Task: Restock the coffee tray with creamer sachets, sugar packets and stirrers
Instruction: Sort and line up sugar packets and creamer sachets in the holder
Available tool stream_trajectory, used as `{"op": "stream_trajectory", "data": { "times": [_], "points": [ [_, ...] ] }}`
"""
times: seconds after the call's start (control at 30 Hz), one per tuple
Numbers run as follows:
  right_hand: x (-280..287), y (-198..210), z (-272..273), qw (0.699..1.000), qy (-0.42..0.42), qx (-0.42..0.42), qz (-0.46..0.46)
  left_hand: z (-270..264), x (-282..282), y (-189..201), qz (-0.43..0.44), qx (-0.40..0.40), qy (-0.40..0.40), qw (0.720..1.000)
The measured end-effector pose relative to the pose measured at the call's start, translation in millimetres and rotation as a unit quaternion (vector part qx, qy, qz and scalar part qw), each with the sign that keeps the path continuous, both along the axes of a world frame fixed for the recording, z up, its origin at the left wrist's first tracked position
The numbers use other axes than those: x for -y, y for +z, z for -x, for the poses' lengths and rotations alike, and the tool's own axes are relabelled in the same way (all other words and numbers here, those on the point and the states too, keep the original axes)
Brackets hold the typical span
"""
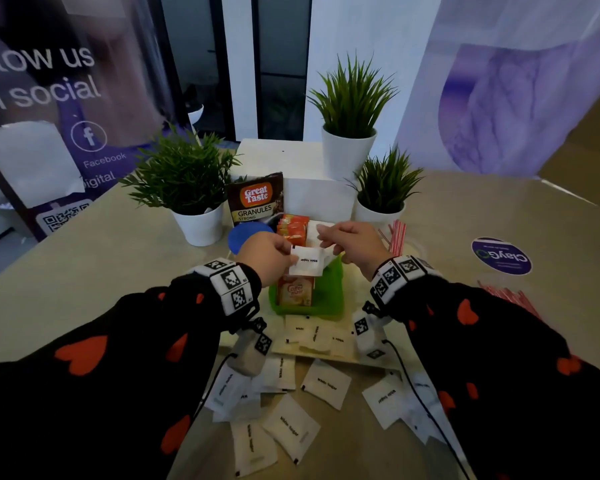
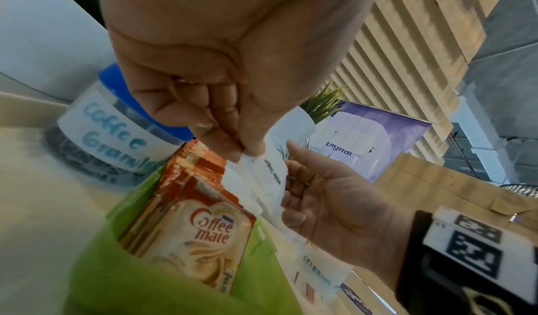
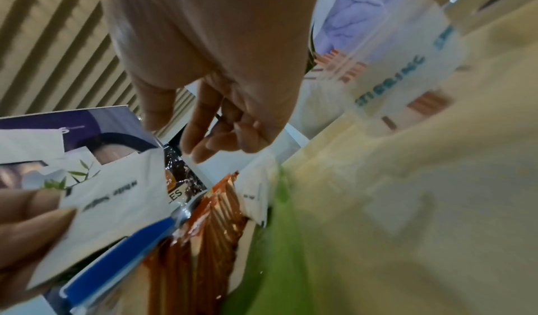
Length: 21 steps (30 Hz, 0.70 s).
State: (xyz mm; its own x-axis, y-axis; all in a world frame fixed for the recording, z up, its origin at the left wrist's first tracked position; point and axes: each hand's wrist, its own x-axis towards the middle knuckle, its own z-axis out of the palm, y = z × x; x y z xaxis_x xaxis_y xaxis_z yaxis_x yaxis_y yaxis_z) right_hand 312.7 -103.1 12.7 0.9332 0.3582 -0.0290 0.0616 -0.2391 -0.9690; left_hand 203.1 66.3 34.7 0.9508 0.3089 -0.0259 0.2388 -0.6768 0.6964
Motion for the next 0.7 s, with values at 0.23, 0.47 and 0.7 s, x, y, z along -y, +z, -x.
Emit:
{"op": "stream_trajectory", "data": {
  "times": [0.23, 0.47, 0.7],
  "points": [
    [26, -1, -2, 1.0, 0.016, -0.001, -0.003, -39, 17, 11, 0.053, 0.031, 0.026, 0.998],
    [17, 8, -12, 0.995, -0.016, -0.036, -0.092, -47, 37, 14, 0.146, -0.014, -0.044, 0.988],
    [2, 6, -11, 0.994, 0.013, -0.071, -0.079, -40, 47, 24, 0.36, -0.032, 0.037, 0.932]
  ]
}}
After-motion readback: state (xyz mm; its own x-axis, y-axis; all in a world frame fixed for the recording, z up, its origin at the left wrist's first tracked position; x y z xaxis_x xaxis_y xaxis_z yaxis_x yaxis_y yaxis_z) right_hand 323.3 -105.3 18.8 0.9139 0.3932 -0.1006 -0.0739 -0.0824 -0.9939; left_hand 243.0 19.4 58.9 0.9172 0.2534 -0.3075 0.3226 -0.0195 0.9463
